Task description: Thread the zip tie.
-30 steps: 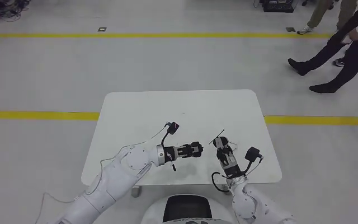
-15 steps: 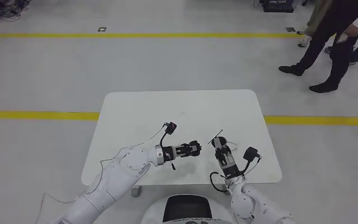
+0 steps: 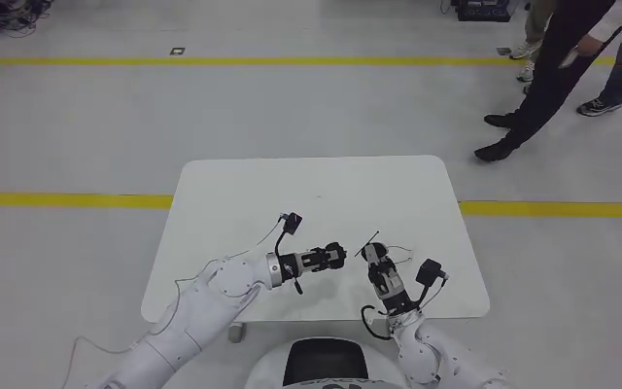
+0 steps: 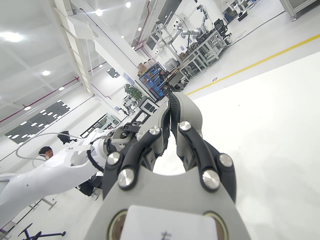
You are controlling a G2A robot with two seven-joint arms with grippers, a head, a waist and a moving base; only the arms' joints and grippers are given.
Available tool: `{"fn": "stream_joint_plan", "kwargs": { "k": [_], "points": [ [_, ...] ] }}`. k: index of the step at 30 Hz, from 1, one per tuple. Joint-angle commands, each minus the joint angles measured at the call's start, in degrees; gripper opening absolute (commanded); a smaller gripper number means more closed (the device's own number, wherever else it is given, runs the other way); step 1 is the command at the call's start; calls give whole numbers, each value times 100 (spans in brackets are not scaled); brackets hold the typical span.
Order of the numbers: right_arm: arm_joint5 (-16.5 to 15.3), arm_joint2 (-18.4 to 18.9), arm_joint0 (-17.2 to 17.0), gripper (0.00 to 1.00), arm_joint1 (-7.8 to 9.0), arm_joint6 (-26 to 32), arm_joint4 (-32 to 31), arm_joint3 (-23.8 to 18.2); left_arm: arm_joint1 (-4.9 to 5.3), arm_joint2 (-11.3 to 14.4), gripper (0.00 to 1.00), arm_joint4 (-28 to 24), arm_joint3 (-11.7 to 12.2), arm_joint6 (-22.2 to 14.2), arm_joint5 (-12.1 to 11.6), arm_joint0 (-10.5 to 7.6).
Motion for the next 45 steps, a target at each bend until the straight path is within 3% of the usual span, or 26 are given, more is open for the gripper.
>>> {"fn": "stream_joint_plan", "kwargs": {
  "k": [1,45],
  "points": [
    [0,-9,13,0,3,-15,-33,0,-5,7,0,30,-28,8,0,-1],
    [0,265,-74,0,-348,103,-325,186,-5,7,0,30,-28,8,0,-1]
  ]
}}
